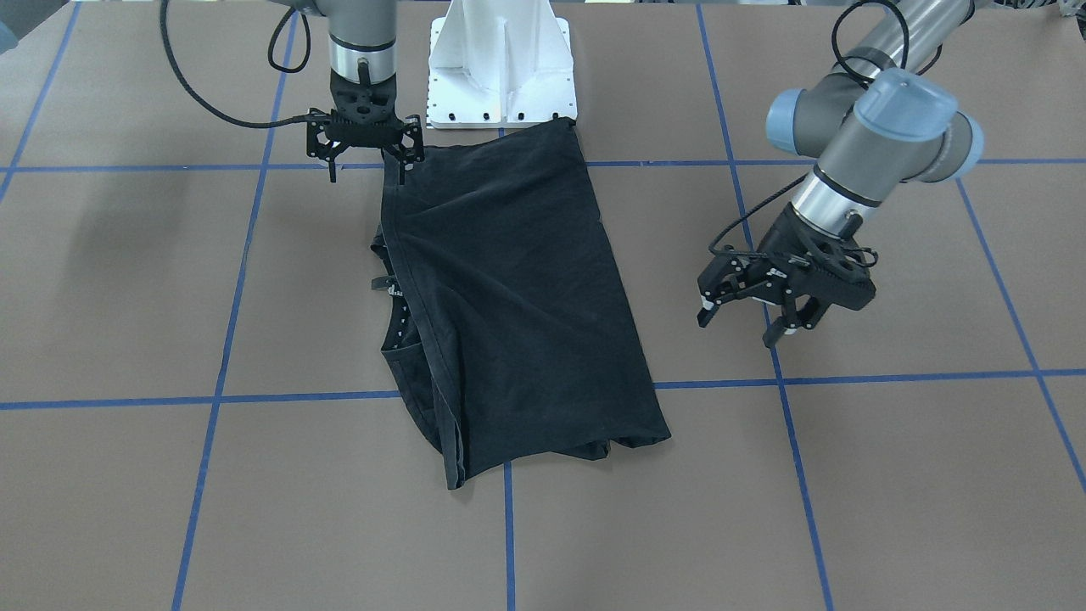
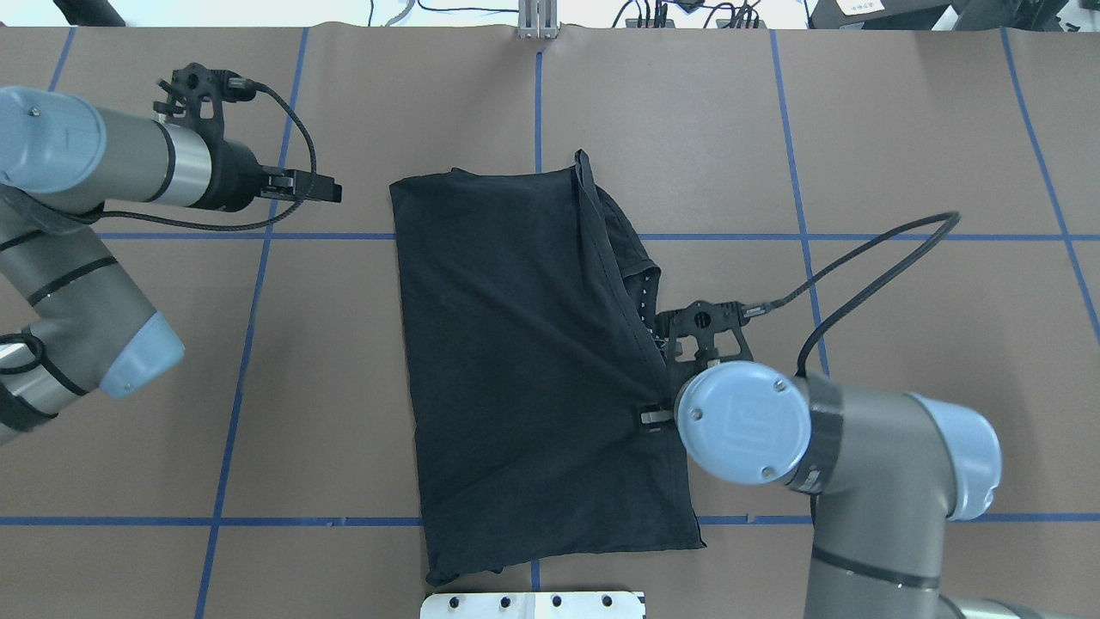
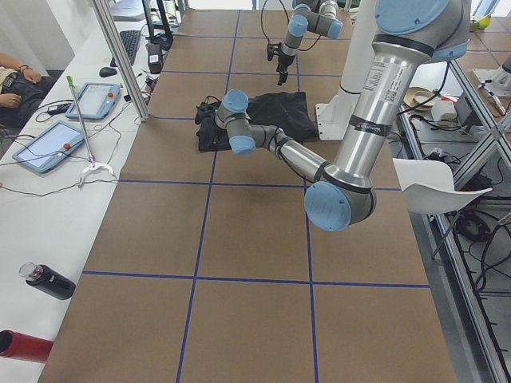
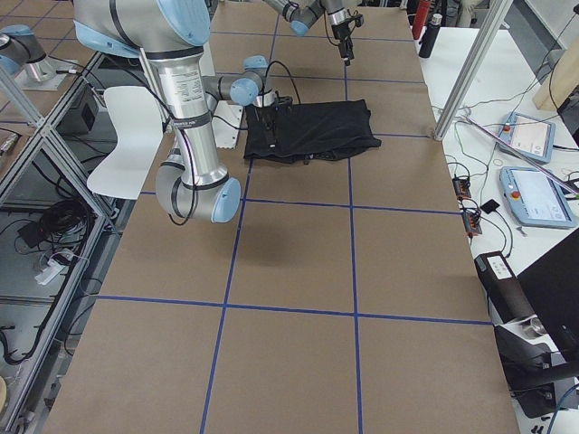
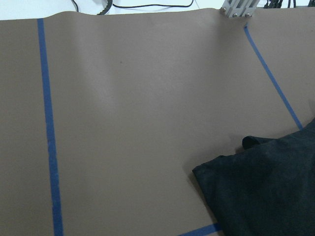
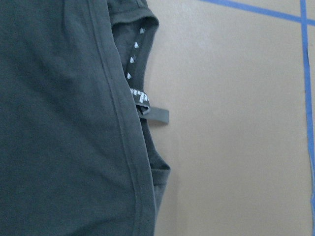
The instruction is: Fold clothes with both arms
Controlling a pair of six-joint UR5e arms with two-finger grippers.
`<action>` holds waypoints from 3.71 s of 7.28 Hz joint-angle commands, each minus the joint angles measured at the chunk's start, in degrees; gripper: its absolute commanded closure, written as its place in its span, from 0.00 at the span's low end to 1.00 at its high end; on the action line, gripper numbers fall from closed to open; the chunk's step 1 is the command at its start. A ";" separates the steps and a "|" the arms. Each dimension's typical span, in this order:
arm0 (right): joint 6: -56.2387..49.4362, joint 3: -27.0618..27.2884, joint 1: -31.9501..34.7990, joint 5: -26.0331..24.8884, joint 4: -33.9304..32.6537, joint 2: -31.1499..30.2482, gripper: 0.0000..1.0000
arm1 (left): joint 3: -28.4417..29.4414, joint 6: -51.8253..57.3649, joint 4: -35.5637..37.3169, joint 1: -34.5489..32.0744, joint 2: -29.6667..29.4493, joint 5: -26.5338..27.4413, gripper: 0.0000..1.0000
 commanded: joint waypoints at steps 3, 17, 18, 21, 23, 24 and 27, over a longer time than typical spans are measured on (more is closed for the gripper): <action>-5.95 2.90 6.52 4.76 11.26 -5.95 0.00 | -20.68 -12.07 13.56 15.92 7.59 8.37 0.00; -9.55 2.63 11.97 8.63 18.79 -11.96 0.00 | -17.21 -35.25 15.68 42.60 5.68 20.36 0.31; -9.55 2.63 11.97 8.63 18.79 -11.96 0.00 | -16.33 -35.34 15.68 42.69 4.71 20.36 0.32; -9.55 2.63 11.97 8.63 18.79 -11.96 0.00 | -16.06 -35.25 15.60 42.69 4.53 20.36 0.46; -9.55 2.64 11.97 8.55 18.79 -11.88 0.00 | -16.06 -35.34 15.60 42.69 4.53 20.19 0.88; -9.55 2.63 11.97 8.54 18.79 -11.88 0.00 | -16.15 -35.34 15.60 42.69 4.70 20.36 1.00; -9.29 2.55 11.89 8.11 18.70 -11.61 0.00 | -19.03 -34.73 15.60 41.38 7.41 20.45 1.00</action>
